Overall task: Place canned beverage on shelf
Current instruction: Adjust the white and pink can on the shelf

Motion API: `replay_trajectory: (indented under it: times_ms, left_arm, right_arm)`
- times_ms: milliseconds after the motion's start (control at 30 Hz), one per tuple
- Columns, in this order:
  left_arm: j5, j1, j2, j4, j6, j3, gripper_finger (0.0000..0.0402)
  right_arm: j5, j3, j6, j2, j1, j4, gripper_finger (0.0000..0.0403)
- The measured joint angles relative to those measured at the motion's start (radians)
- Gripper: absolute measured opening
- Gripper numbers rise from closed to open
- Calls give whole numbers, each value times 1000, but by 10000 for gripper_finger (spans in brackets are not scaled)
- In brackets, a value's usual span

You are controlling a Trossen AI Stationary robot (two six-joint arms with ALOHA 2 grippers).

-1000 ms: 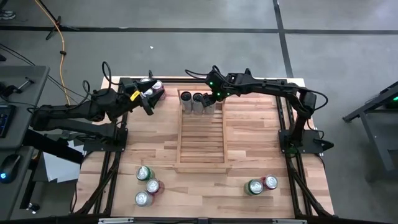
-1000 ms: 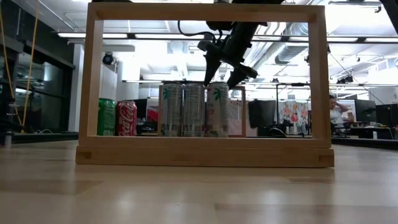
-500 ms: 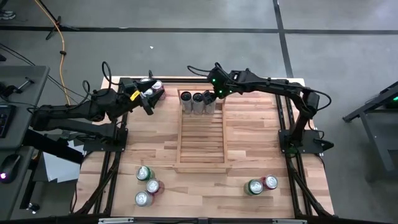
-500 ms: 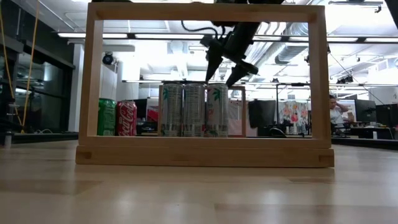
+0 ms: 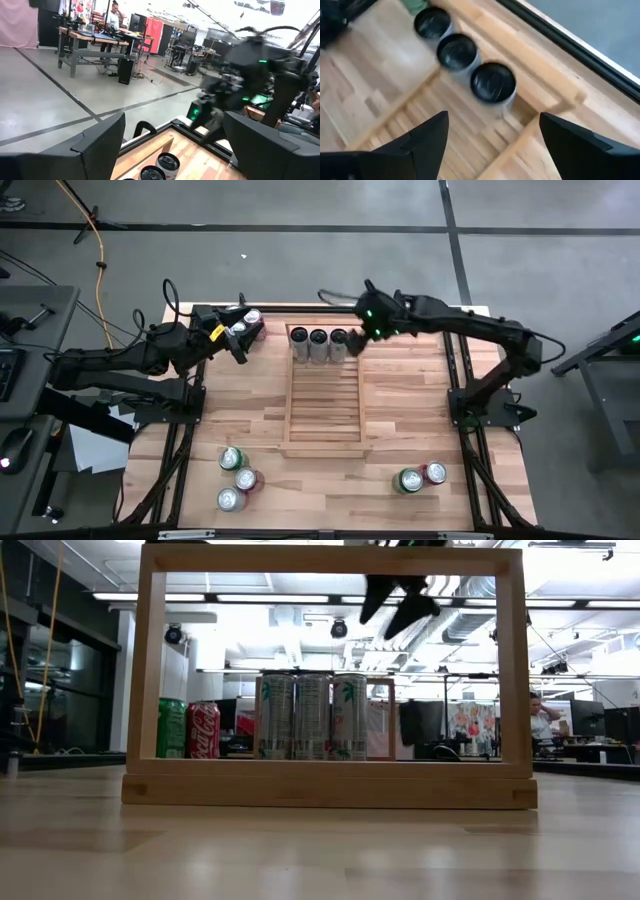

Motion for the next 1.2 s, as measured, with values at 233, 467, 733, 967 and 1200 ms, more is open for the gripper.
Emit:
replay_trajectory:
  times_ms: [233,467,733,967,1200]
  left_arm:
    - [-7,0,0,0,0,0,329]
    - [-26,0,0,0,-8,0,329]
    - [-23,0,0,1,-10,0,329]
    - [-22,0,0,0,-10,0,329]
    - [-22,0,0,0,-10,0,329]
  right_arm:
    - [37,-378,212,-140,162,243,197]
    - [-32,-747,557,-106,245,1166,16]
    - [-4,-651,663,129,215,1248,4]
    - [53,-520,699,276,168,1224,1]
    - [118,-471,700,313,140,1163,0]
